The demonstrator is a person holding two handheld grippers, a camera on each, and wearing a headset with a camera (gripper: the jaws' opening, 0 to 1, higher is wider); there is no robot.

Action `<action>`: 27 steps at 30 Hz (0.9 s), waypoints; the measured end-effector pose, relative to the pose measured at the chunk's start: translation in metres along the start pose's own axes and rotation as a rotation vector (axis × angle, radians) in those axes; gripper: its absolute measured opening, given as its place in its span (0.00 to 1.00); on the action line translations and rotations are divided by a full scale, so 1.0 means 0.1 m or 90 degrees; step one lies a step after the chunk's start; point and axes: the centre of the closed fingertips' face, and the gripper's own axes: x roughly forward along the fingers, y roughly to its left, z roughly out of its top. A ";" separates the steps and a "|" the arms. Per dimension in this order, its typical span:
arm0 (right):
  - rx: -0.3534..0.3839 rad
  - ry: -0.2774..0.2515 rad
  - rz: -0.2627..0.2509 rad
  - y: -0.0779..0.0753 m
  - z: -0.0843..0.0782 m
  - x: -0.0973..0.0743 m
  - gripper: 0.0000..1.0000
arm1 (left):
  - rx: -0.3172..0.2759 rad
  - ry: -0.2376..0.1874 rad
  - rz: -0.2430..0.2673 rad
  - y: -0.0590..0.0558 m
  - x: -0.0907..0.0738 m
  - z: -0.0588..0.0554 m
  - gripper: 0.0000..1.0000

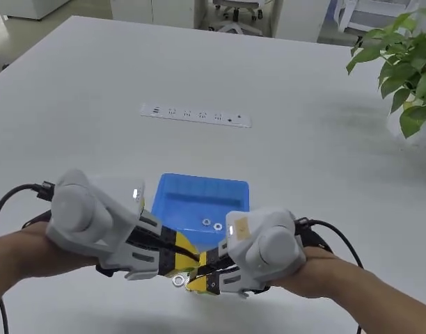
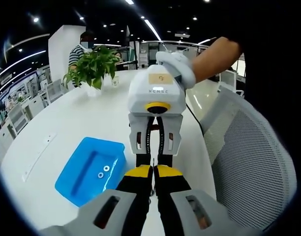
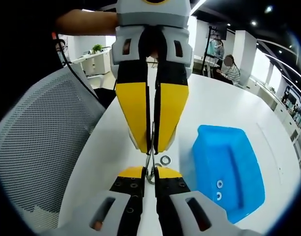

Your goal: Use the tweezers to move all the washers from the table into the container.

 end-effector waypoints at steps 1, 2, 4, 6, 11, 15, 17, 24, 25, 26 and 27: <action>0.000 0.000 0.001 0.00 0.01 0.00 0.08 | -0.002 -0.004 0.004 0.01 -0.01 0.01 0.07; -0.001 0.001 0.002 0.00 0.01 -0.01 0.08 | -0.002 -0.008 0.007 0.02 -0.02 0.02 0.09; -0.005 0.004 0.002 -0.01 0.02 -0.02 0.08 | -0.005 -0.014 0.009 0.03 -0.03 0.04 0.12; -0.007 0.004 0.000 -0.02 0.05 -0.03 0.08 | -0.009 -0.023 0.012 0.04 -0.05 0.06 0.16; -0.010 0.006 -0.003 -0.04 0.12 -0.08 0.08 | -0.024 -0.032 0.020 0.06 -0.08 0.10 0.28; -0.013 0.007 -0.006 -0.06 0.16 -0.13 0.08 | -0.041 -0.036 0.033 0.08 -0.13 0.10 0.39; -0.011 0.008 -0.007 -0.08 0.19 -0.16 0.08 | -0.046 -0.041 0.042 0.09 -0.15 0.10 0.46; -0.013 0.009 -0.011 -0.14 0.30 -0.27 0.08 | -0.075 -0.056 0.075 0.13 -0.26 0.08 0.61; -0.012 0.008 -0.012 -0.15 0.31 -0.28 0.08 | -0.080 -0.058 0.079 0.14 -0.28 0.08 0.63; -0.013 0.008 -0.012 -0.16 0.32 -0.30 0.08 | -0.080 -0.061 0.083 0.14 -0.29 0.08 0.64; -0.014 0.009 -0.013 -0.17 0.33 -0.31 0.08 | -0.085 -0.063 0.089 0.15 -0.31 0.07 0.66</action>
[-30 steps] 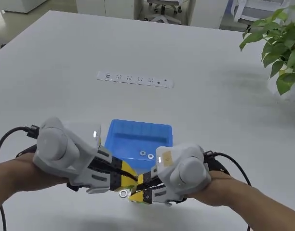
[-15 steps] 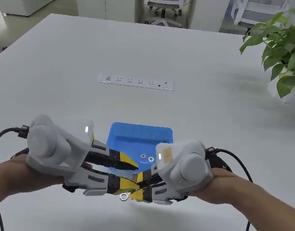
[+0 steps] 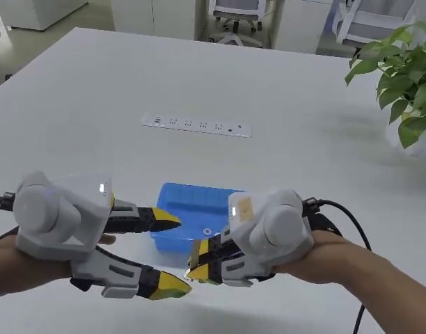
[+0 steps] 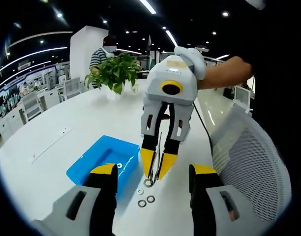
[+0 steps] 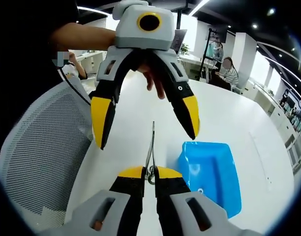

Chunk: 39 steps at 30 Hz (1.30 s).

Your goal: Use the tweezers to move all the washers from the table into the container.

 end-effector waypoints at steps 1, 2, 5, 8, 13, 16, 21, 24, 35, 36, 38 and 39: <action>0.000 0.000 -0.001 -0.01 0.01 -0.01 0.08 | -0.007 -0.001 0.007 0.01 -0.01 0.00 0.68; 0.002 -0.002 -0.002 -0.02 0.03 -0.03 0.08 | -0.015 -0.002 0.014 0.03 -0.03 -0.02 0.70; 0.003 0.001 -0.003 -0.05 0.06 -0.07 0.08 | -0.020 -0.008 0.022 0.05 -0.07 -0.05 0.73; 0.003 0.002 -0.005 -0.10 0.09 -0.12 0.08 | -0.034 -0.013 0.037 0.08 -0.10 -0.06 0.77; 0.007 -0.003 -0.014 -0.20 0.15 -0.19 0.08 | -0.053 -0.031 0.064 0.13 -0.18 -0.04 0.85; 0.008 -0.005 -0.025 -0.28 0.17 -0.23 0.08 | -0.059 -0.035 0.080 0.17 -0.20 -0.04 0.90; 0.011 -0.004 -0.039 -0.43 0.15 -0.27 0.08 | -0.067 -0.040 0.092 0.20 -0.23 -0.03 0.95; 0.010 -0.002 -0.046 -0.50 0.14 -0.28 0.08 | -0.068 -0.036 0.094 0.20 -0.23 -0.04 0.96; 0.003 0.005 -0.062 -0.70 0.05 -0.20 0.08 | -0.065 -0.037 0.107 0.28 -0.23 0.00 0.99; 0.001 0.006 -0.064 -0.71 0.05 -0.19 0.09 | -0.062 -0.038 0.107 0.30 -0.22 0.01 0.99; 0.000 0.008 -0.068 -0.74 0.03 -0.17 0.09 | -0.057 -0.039 0.108 0.32 -0.21 0.03 0.98; 0.000 0.008 -0.069 -0.77 0.03 -0.16 0.09 | -0.050 -0.039 0.109 0.33 -0.21 0.04 0.98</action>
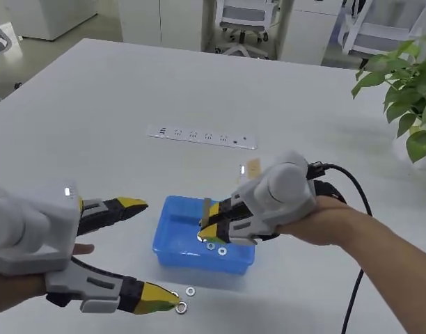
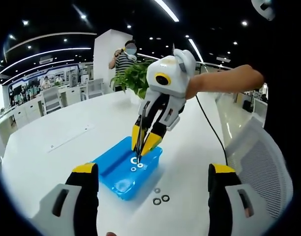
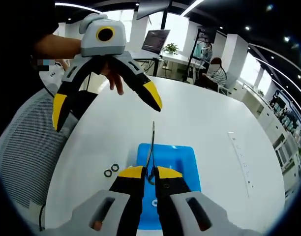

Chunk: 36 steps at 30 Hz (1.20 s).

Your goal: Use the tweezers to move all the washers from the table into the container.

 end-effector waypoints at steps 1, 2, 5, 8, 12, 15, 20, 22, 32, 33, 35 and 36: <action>-0.002 0.000 -0.002 -0.01 0.00 0.01 0.09 | 0.001 0.001 -0.003 0.01 0.01 0.01 0.97; -0.004 0.001 -0.006 -0.03 -0.01 0.03 0.09 | 0.002 0.002 -0.004 0.02 0.03 0.02 0.96; -0.003 0.000 -0.008 -0.08 -0.03 0.06 0.09 | 0.012 0.009 -0.007 0.06 0.07 0.03 0.92; -0.002 0.003 -0.008 -0.11 -0.06 0.10 0.09 | 0.018 0.008 -0.014 0.10 0.12 0.07 0.92; 0.001 0.009 -0.009 -0.15 -0.12 0.15 0.09 | 0.024 0.006 -0.018 0.15 0.17 0.11 0.91; 0.004 0.014 -0.008 -0.17 -0.17 0.20 0.09 | 0.029 0.008 -0.022 0.19 0.22 0.11 0.89; 0.009 0.023 -0.008 -0.19 -0.27 0.26 0.09 | 0.033 0.014 -0.025 0.27 0.29 0.10 0.71; 0.012 0.024 -0.007 -0.19 -0.30 0.27 0.09 | 0.048 0.023 -0.021 0.31 0.31 0.08 0.61; 0.017 0.026 0.006 -0.17 -0.37 0.37 0.09 | 0.078 0.035 -0.024 0.42 0.45 0.06 0.34; 0.017 0.025 0.008 -0.17 -0.37 0.37 0.09 | 0.081 0.037 -0.024 0.43 0.47 0.05 0.31; 0.016 0.027 0.011 -0.16 -0.39 0.40 0.09 | 0.087 0.038 -0.025 0.45 0.49 0.06 0.28; 0.015 0.028 0.012 -0.15 -0.40 0.40 0.09 | 0.089 0.037 -0.026 0.45 0.50 0.06 0.26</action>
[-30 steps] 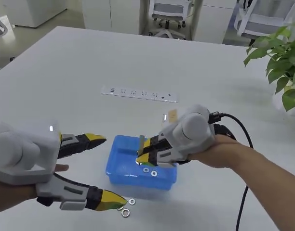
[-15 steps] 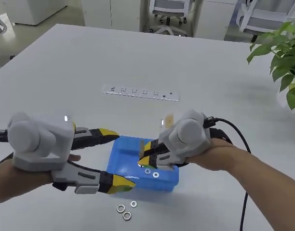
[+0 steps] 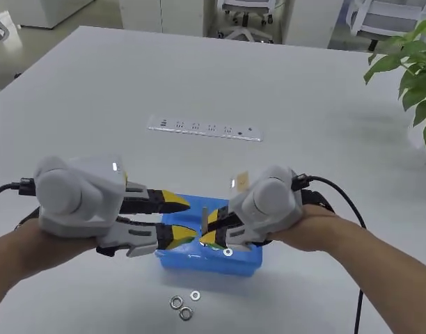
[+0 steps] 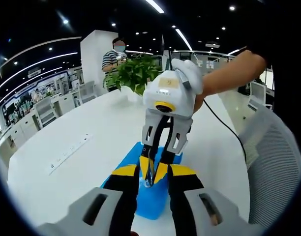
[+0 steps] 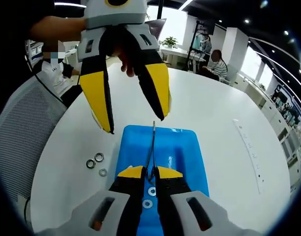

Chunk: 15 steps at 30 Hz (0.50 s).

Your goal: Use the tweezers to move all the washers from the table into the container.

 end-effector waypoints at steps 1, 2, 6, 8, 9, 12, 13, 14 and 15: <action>0.000 0.000 0.002 0.01 -0.01 0.01 0.09 | 0.005 0.000 -0.001 0.00 0.02 0.01 0.24; 0.000 0.000 0.003 0.01 -0.01 0.01 0.09 | 0.009 0.001 -0.001 0.01 0.03 0.01 0.23; -0.002 0.000 0.010 0.02 -0.03 0.04 0.09 | 0.021 0.000 -0.010 0.03 0.10 0.04 0.17; -0.007 0.003 0.014 0.03 -0.05 0.06 0.09 | 0.024 0.000 -0.018 0.03 0.13 0.04 0.14; -0.008 0.003 0.018 0.03 -0.05 0.07 0.09 | 0.025 0.002 -0.022 0.03 0.14 0.04 0.13; -0.013 0.002 0.024 0.04 -0.06 0.09 0.09 | 0.030 0.006 -0.033 0.03 0.17 0.02 0.10; -0.015 0.002 0.026 0.04 -0.06 0.10 0.09 | 0.029 0.008 -0.039 0.03 0.18 0.01 0.09; -0.016 0.001 0.026 0.04 -0.06 0.10 0.09 | 0.031 0.012 -0.046 0.02 0.18 0.00 0.07; -0.013 -0.003 0.027 0.04 -0.05 0.11 0.09 | 0.033 0.012 -0.049 0.02 0.19 0.00 0.07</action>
